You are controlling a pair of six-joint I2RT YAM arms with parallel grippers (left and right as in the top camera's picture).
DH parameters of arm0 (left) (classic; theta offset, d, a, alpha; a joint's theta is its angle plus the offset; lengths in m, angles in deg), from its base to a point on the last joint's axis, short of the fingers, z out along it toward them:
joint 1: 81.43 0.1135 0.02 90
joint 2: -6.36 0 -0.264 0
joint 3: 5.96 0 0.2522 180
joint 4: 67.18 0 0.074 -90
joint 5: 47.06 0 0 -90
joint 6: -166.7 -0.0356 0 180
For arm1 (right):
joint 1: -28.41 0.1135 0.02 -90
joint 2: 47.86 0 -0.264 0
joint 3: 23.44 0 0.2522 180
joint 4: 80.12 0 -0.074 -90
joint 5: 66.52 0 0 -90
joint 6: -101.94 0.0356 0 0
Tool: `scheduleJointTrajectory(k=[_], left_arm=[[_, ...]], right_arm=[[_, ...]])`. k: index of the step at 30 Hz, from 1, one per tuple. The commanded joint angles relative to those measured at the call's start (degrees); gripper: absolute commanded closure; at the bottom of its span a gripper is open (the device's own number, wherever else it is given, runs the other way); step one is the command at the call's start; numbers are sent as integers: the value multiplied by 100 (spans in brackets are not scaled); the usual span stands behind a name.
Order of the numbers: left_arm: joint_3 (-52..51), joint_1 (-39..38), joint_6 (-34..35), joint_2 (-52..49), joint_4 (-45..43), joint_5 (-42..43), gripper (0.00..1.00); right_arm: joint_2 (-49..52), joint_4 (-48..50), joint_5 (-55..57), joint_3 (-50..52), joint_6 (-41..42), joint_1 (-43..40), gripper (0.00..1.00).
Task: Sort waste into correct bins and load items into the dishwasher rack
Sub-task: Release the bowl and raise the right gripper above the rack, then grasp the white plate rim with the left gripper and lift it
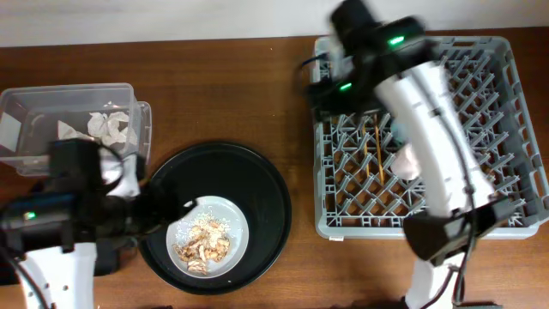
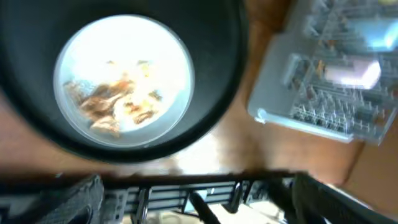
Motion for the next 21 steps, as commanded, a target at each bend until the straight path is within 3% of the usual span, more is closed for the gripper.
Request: scheduleJointTrajectory(k=[1, 7, 9, 12, 16, 21], left_arm=[[-107, -992, 232, 7, -380, -227, 21], [-780, -2656, 2076, -4, -964, -1722, 34], [-1040, -3331, 2564, -98, -1410, -1836, 39], [-1145, -4216, 3467, -658, -1711, -2826, 44], [-1143, -4983, 3672, -2317, -1965, -3423, 46], [-1143, -5001, 3735, -3689, -2413, -3421, 50]], right_arm=[[2, -68, 85, 22, -42, -876, 2], [2, -76, 87, 22, -42, -1768, 2], [2, -20, 90, 22, -42, -1882, 1], [2, -20, 90, 22, -42, -1915, 2], [2, -20, 90, 22, -42, -1915, 2], [2, -20, 90, 22, -42, -1915, 2]])
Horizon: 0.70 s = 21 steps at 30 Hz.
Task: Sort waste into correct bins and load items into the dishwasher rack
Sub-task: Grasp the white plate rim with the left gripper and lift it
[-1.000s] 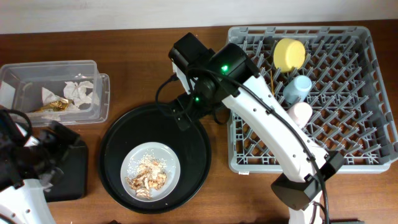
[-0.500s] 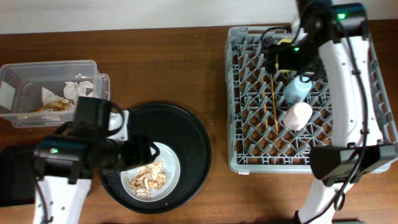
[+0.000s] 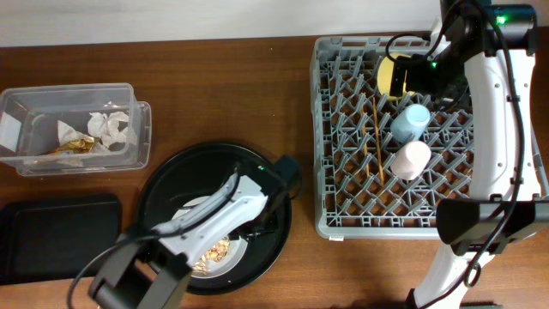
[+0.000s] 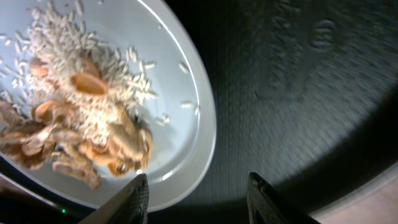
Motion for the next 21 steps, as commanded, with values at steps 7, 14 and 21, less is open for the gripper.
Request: scheduleJointTrajectory(k=[7, 14, 21], left_arm=[[-22, -15, 138, -697, -472, -686, 68], [-22, -13, 138, -977, -695, -664, 72], [-24, -28, 138, -979, -675, -667, 99]], right_arm=[[2, 0, 28, 22, -39, -17, 2], [2, -2, 31, 22, -39, -17, 2], [2, 0, 31, 22, -39, -17, 2]])
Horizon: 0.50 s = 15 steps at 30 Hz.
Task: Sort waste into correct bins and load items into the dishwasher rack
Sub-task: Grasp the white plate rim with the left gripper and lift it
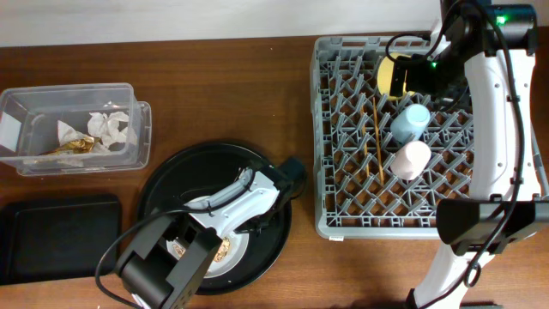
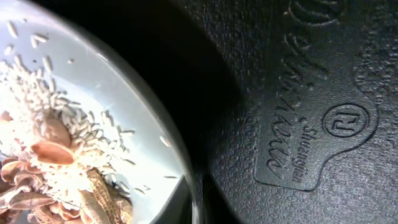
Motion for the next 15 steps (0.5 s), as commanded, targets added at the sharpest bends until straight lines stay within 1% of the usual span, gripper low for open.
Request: scheduleJointTrajectory(k=[1, 4, 7, 11, 15], left_arm=[[-20, -28, 35, -39, 15, -90, 99], [0, -28, 35, -39, 188, -155, 99], [267, -28, 37, -39, 831, -350, 99], [774, -7, 35, -39, 1832, -820, 99], [1167, 168, 33, -39, 2398, -1047, 99]], right_arm=[[2, 0, 31, 22, -44, -17, 2], [2, 0, 31, 22, -44, -17, 2], [2, 0, 31, 22, -44, -17, 2], [2, 0, 31, 22, -44, -17, 2], [2, 0, 31, 22, -44, -17, 2]])
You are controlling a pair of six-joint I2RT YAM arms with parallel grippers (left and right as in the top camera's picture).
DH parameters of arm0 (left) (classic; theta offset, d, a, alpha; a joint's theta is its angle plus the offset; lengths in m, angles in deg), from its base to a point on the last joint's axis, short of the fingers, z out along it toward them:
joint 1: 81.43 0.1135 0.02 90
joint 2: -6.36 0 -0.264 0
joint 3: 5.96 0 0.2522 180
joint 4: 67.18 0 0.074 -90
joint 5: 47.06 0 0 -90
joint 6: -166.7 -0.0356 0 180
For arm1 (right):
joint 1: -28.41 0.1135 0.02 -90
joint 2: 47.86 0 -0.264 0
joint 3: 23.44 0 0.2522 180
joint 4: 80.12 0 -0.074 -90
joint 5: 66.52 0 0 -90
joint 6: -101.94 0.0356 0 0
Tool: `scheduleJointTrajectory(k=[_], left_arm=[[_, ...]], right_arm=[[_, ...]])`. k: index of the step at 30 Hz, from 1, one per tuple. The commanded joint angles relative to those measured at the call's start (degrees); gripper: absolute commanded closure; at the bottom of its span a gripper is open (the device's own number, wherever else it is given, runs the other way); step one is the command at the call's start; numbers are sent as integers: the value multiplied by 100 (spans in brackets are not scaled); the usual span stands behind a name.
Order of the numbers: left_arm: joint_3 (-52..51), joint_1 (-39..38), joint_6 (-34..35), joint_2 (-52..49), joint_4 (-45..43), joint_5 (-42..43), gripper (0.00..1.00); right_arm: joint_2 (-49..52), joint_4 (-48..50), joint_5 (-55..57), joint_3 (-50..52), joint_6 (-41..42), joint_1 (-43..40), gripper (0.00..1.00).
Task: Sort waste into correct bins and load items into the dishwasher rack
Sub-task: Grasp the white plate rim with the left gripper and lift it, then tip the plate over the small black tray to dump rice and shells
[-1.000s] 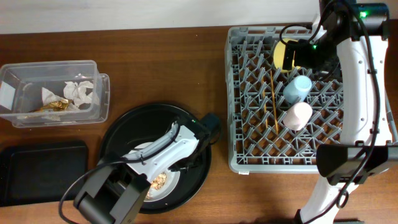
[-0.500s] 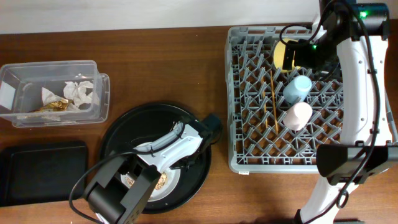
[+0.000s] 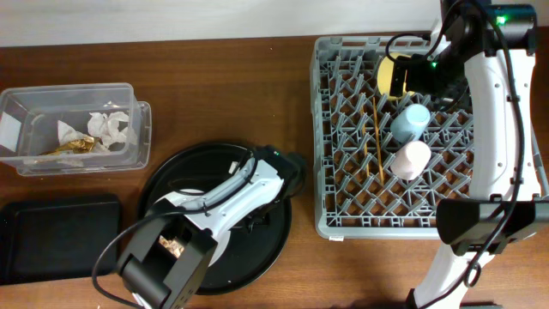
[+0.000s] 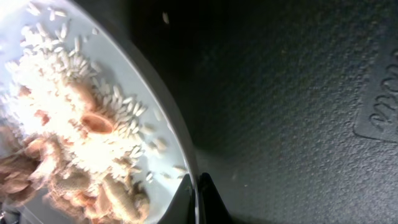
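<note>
A pale plate (image 4: 99, 40) of rice and peanut shells lies in the round black tray (image 4: 298, 93). My left gripper (image 4: 198, 190) is shut on the plate's right rim, one dark fingertip (image 4: 209, 194) on the outside. In the overhead view my left arm (image 3: 240, 193) covers most of the plate, and only a bit of food (image 3: 170, 246) shows. My right gripper (image 3: 418, 73) is over the far part of the dishwasher rack (image 3: 480, 197), right next to a yellow item (image 3: 390, 77). Whether it grips the item is hidden.
The rack holds a blue cup (image 3: 410, 122), a pink cup (image 3: 410, 159) and chopsticks (image 3: 377, 150). A clear bin (image 3: 34, 120) with crumpled paper stands at the far left. A flat black bin (image 3: 51, 236) lies in front of it.
My left gripper's fingers now show pinched on the plate's rim. In the overhead view the plate no longer shows to the right of my arm. The right arm has not moved.
My left gripper was open at the tray's left side while the right arm was over the rack's left part. Then the left gripper stood open over the plate's right rim, with the right arm by the yellow item. It then sat close on the rim and now pinches it.
</note>
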Motion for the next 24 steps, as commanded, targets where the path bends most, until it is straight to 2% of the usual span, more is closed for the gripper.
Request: scheduleJointTrajectory(k=[1, 2, 5, 9, 13, 17, 24], left_arm=[[393, 232, 13, -13, 411, -520, 99], [496, 348, 13, -11, 540, -595, 99], [1016, 1137, -680, 0, 767, -645, 99], [1742, 2124, -942, 2, 1038, -538, 99], [2492, 3224, -1943, 9, 949, 348, 99], [2715, 4286, -2706, 9, 748, 1368, 99], [2712, 6286, -3246, 9, 385, 2645, 99]], right_arm=[[2, 0, 31, 22, -39, -17, 2], [2, 0, 28, 22, -39, -17, 1], [2, 0, 31, 22, -39, -17, 2], [2, -2, 31, 22, -39, -17, 2], [2, 0, 31, 22, -39, -17, 2], [2, -2, 31, 22, -39, -17, 2], [2, 0, 31, 22, -39, -17, 2]])
